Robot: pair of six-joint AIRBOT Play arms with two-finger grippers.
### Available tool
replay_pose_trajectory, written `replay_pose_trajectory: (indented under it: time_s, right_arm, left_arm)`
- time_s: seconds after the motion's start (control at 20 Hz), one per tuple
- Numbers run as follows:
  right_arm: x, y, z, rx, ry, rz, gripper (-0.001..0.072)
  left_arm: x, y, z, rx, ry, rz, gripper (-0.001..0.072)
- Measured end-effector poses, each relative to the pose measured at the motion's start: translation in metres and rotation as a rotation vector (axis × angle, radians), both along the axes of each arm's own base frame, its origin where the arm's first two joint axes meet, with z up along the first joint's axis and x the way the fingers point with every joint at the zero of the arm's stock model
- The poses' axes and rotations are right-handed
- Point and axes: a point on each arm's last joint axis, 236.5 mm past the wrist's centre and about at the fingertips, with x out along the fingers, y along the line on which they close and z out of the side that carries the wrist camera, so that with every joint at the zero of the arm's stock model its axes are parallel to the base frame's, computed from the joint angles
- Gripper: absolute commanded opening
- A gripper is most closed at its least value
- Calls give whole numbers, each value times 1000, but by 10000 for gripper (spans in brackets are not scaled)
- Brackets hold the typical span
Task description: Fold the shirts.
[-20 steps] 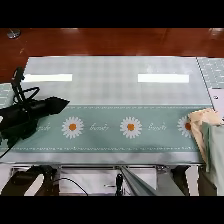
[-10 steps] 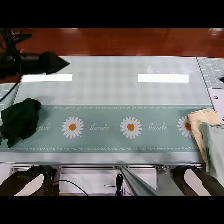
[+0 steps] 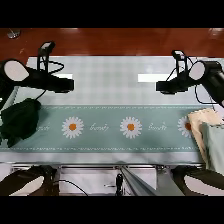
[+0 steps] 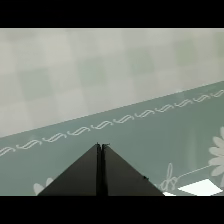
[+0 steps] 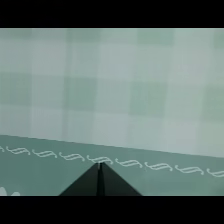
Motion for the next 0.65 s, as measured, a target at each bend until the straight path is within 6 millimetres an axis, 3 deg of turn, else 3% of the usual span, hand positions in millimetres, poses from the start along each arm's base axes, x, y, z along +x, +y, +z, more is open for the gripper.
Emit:
replay_pose_trajectory:
  time_s: [0.2,0.65]
  right_arm:
    - [-6,0,-11,-25,43,10,18]
    - [-9,0,-14,-35,61,13,18]
  left_arm:
    - [-1,18,-17,53,32,32,20]
    - [-1,25,-23,81,34,29,20]
